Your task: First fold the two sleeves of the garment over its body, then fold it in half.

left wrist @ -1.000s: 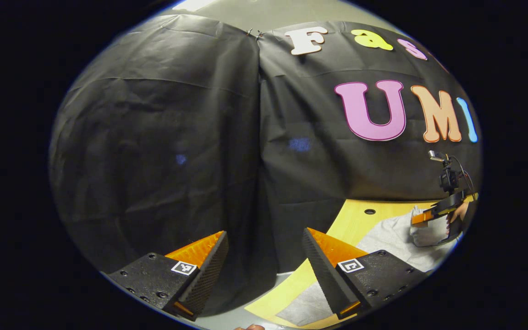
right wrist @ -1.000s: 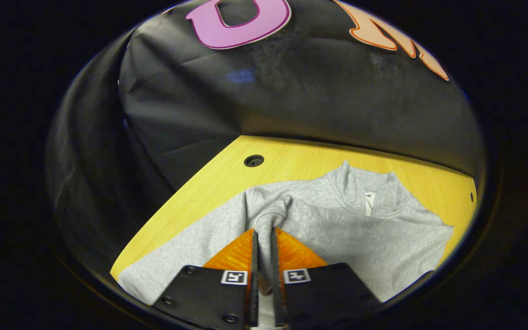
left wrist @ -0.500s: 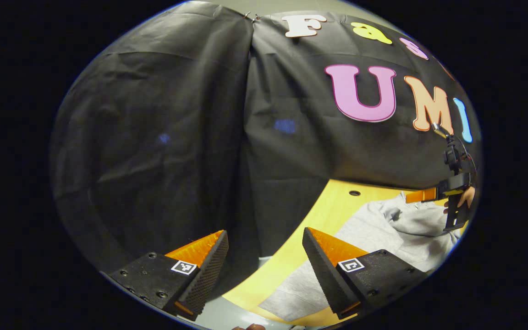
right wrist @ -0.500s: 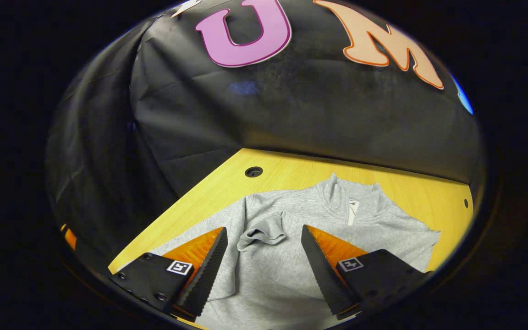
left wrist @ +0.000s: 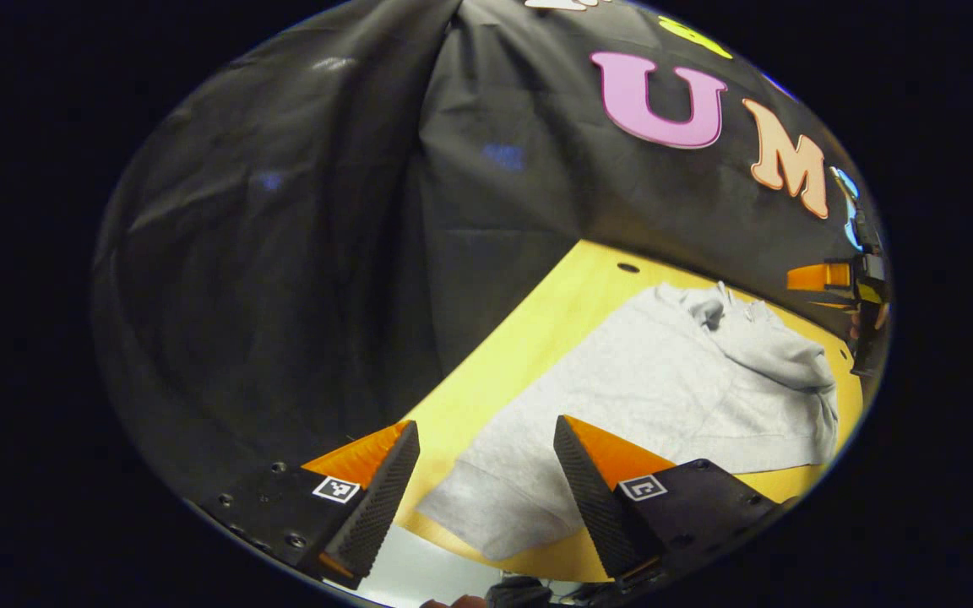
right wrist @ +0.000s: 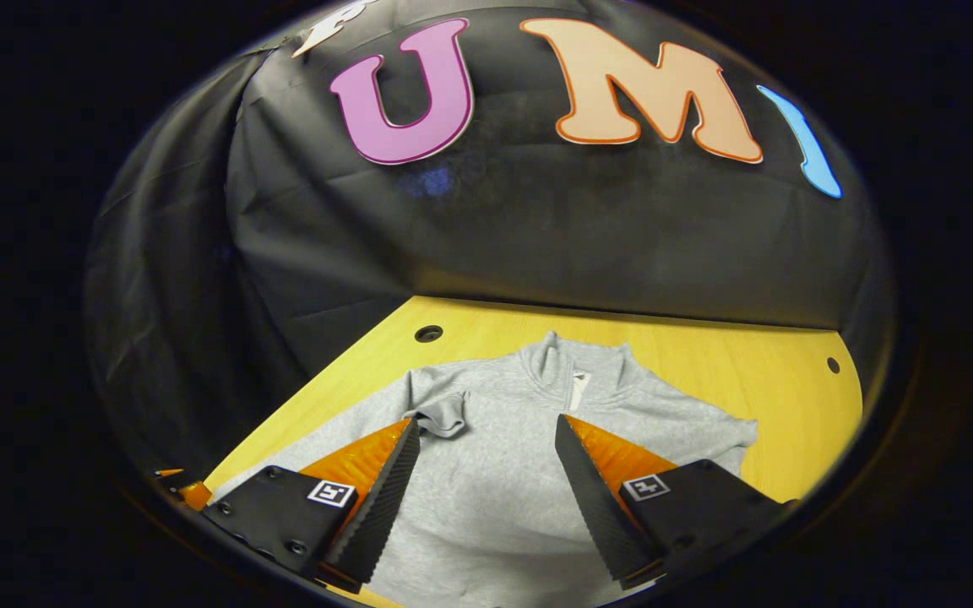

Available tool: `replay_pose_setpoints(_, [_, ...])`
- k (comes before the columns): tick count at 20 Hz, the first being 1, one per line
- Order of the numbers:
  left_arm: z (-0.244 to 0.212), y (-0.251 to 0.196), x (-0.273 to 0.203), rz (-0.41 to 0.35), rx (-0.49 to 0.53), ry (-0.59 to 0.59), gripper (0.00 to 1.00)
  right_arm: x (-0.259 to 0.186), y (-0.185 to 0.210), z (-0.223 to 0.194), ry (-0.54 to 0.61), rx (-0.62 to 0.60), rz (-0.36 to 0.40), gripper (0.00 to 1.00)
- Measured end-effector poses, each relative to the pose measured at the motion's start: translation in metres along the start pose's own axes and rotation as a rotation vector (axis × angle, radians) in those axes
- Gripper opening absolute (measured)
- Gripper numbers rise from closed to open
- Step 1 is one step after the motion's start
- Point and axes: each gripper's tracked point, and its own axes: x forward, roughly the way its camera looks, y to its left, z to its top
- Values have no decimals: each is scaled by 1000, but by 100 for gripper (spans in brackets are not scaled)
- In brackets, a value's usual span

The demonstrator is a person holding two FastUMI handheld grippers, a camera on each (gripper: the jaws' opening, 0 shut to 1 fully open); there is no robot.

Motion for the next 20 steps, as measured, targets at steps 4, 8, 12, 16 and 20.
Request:
replay_pose_setpoints(4, [-26, -1, 11, 13, -39, 74, 94, -11, -23, 0, -1, 17, -35, 99])
replay_pose_setpoints(8, [-41, -1, 15, 43, -69, 123, 96, -23, -45, 5, -14, 28, -60, 99])
replay_pose_setpoints(12, [-42, 2, 17, 57, 8, 141, 93, -30, -63, 6, -20, 42, -76, 99])
replay_pose_setpoints(16, [-43, -18, 18, 6, 1, 173, 54, -38, -76, 7, -22, 41, -84, 99])
replay_pose_setpoints(20, [-38, -22, 21, 17, -69, 192, 4, -51, -86, 9, -33, 27, -87, 99])
